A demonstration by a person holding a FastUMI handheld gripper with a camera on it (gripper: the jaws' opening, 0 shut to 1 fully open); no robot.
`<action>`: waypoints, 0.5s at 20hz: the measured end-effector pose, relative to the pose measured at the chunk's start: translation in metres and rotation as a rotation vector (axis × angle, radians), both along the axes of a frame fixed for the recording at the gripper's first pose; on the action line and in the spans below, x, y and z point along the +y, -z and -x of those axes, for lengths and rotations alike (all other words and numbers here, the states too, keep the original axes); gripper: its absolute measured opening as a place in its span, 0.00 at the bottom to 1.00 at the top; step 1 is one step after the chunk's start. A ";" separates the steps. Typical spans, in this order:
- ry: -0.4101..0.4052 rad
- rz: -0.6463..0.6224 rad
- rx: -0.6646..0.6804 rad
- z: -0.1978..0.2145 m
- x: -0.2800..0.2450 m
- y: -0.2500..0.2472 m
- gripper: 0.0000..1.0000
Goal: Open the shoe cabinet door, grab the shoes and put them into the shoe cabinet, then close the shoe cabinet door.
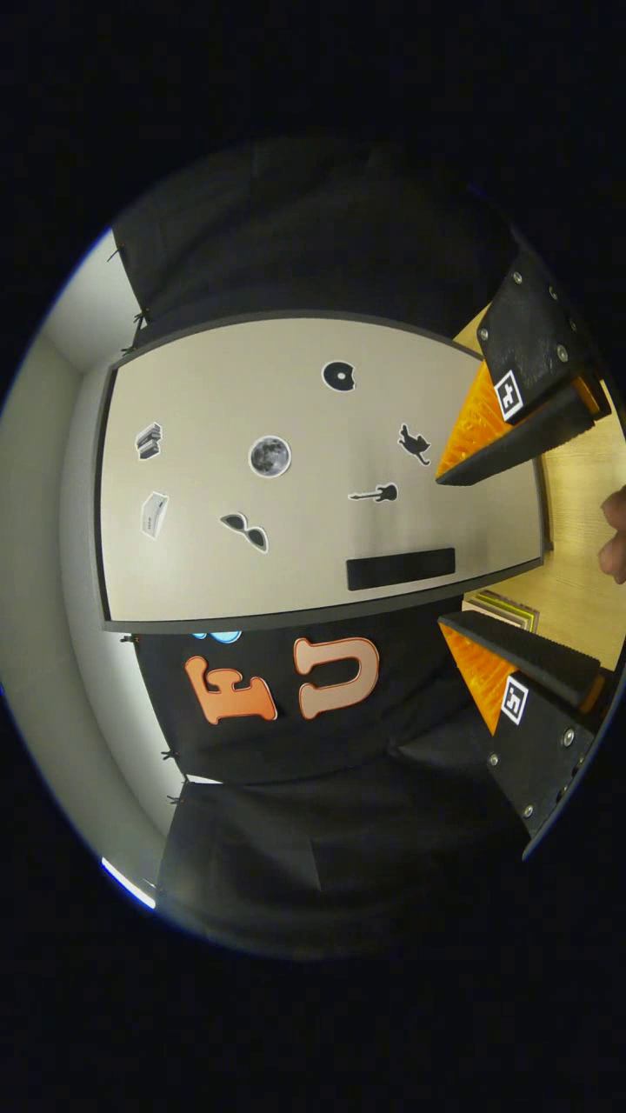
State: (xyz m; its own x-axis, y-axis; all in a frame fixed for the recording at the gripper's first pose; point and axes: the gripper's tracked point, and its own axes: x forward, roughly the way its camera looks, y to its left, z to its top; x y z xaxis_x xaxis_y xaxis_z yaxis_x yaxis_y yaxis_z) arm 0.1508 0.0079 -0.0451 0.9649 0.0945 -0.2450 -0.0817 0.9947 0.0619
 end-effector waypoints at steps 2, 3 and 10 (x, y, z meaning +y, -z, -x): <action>0.008 0.019 -0.007 0.024 -0.007 -0.007 0.91; 0.014 0.032 -0.015 0.034 -0.011 -0.011 0.91; 0.037 0.047 -0.067 0.093 -0.052 -0.034 0.91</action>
